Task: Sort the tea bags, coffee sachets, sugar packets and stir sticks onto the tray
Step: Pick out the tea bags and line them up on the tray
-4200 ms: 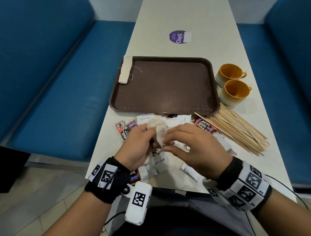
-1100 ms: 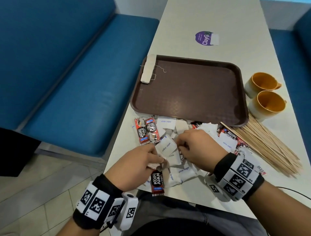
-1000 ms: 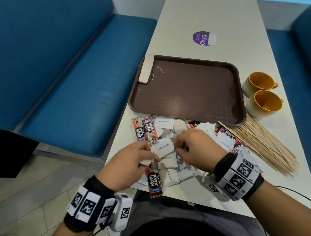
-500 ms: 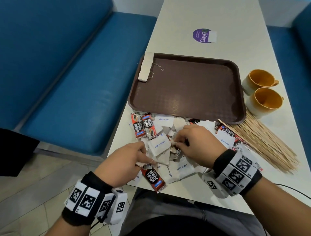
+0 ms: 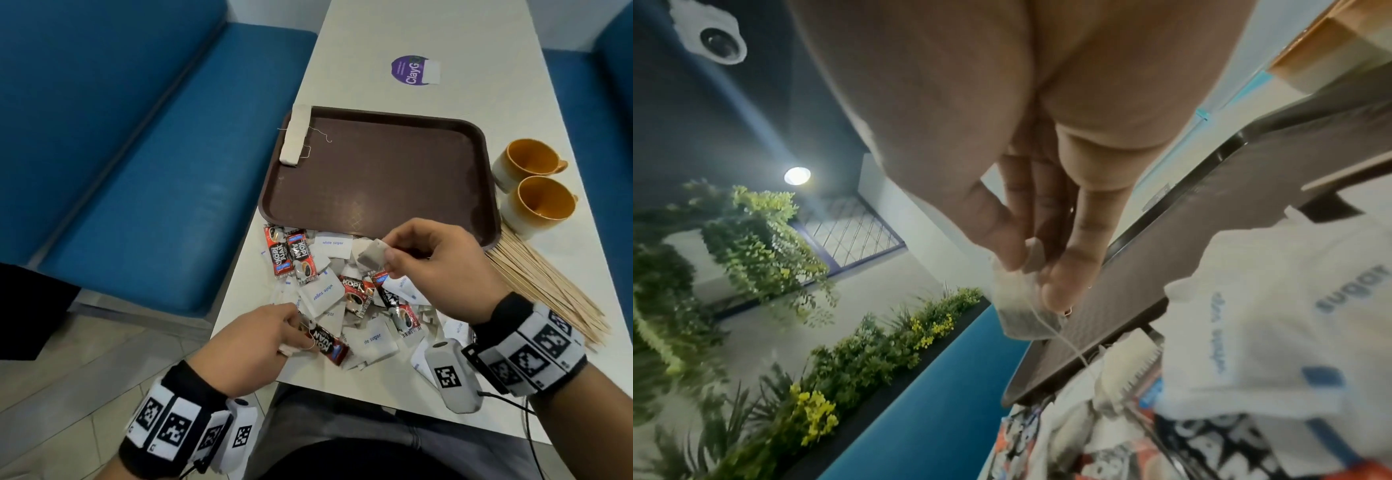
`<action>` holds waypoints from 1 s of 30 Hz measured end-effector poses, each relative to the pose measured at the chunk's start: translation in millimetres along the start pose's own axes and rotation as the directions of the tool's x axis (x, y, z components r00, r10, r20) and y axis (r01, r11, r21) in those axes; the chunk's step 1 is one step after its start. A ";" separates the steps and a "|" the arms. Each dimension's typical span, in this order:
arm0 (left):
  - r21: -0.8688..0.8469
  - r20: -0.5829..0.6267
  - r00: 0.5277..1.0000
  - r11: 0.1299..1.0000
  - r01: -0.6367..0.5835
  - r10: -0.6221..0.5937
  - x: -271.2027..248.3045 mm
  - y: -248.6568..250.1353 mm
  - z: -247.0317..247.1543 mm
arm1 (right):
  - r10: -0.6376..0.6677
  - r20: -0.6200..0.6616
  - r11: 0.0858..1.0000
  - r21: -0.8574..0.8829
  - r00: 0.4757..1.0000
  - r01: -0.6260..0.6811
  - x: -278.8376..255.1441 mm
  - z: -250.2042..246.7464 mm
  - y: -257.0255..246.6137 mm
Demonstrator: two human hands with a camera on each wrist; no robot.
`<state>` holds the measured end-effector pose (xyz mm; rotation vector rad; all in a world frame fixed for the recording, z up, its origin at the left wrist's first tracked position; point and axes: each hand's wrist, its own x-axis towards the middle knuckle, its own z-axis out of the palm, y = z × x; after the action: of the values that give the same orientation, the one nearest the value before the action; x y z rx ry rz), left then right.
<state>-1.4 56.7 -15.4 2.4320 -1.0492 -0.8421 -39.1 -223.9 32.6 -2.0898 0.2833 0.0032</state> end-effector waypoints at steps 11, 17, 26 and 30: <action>-0.431 -0.361 0.923 0.902 -0.036 -0.136 15.1 7.7 -28.3 | -0.056 0.103 0.998 0.032 0.993 0.053 11.3 -3.0 -17.1; -0.699 -0.481 0.830 0.695 -0.169 -0.282 45.4 7.2 -45.8 | -0.130 0.289 0.991 0.004 0.949 0.135 34.5 8.3 -41.7; -0.955 -0.256 0.911 0.230 -0.187 -0.324 73.3 -2.9 -55.4 | -0.109 0.310 0.989 -0.062 0.944 0.134 83.3 31.0 -40.3; -0.977 -0.203 0.951 0.118 -0.179 -0.235 73.4 -12.8 -53.5 | -0.076 0.285 0.997 -0.005 0.955 0.080 95.9 39.8 -35.0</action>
<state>80.1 15.0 -9.6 1.2283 -0.0633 -0.7275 65.7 -192.2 30.7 -2.0829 0.0253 0.2583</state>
